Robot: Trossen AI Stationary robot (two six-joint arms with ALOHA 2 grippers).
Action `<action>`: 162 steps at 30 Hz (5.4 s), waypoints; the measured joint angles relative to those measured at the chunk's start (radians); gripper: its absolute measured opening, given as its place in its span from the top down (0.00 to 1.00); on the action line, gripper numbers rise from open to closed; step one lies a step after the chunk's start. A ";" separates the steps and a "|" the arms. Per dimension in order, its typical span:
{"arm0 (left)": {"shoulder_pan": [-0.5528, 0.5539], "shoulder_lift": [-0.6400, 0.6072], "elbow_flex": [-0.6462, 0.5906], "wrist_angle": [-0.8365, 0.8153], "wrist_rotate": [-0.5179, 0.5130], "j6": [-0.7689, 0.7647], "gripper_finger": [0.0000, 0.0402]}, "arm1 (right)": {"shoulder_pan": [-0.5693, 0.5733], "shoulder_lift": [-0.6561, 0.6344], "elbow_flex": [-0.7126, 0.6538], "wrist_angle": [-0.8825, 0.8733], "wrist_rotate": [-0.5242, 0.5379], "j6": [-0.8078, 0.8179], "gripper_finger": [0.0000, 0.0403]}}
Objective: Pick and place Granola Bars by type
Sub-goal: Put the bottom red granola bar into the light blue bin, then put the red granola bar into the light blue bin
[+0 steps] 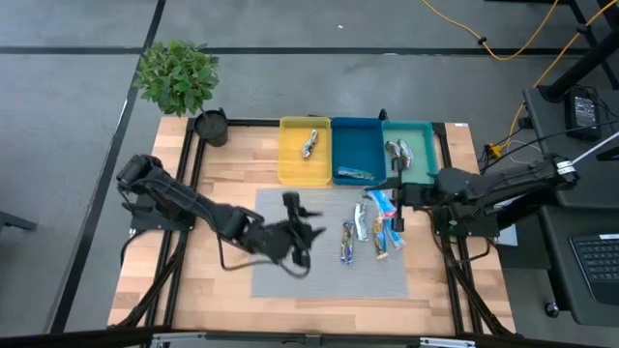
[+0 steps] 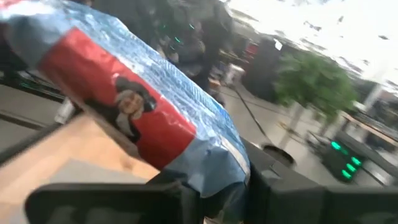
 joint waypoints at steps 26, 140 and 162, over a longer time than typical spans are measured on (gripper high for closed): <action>0.097 -0.249 -0.412 0.518 0.177 0.033 0.63 | -0.040 -0.256 0.398 -1.102 0.668 0.516 0.83; -0.040 -0.236 -0.411 0.244 0.231 -0.078 0.63 | -0.400 0.115 0.346 -1.600 -0.089 0.964 0.46; -0.048 -0.170 -0.411 0.230 0.337 0.001 0.63 | 0.108 0.503 0.346 -1.486 -0.007 1.359 0.36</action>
